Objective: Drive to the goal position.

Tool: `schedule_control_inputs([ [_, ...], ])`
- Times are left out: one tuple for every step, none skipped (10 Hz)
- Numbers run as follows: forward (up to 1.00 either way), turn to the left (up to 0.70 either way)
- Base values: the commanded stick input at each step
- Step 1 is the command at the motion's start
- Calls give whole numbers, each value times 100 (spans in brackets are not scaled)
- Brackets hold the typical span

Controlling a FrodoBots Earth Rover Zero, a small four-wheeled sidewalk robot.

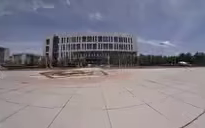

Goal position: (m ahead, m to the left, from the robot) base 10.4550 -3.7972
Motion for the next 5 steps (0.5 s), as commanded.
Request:
schedule_control_inputs([
  [70,0],
  [70,0],
  [70,0],
  [70,0],
  [70,-11],
])
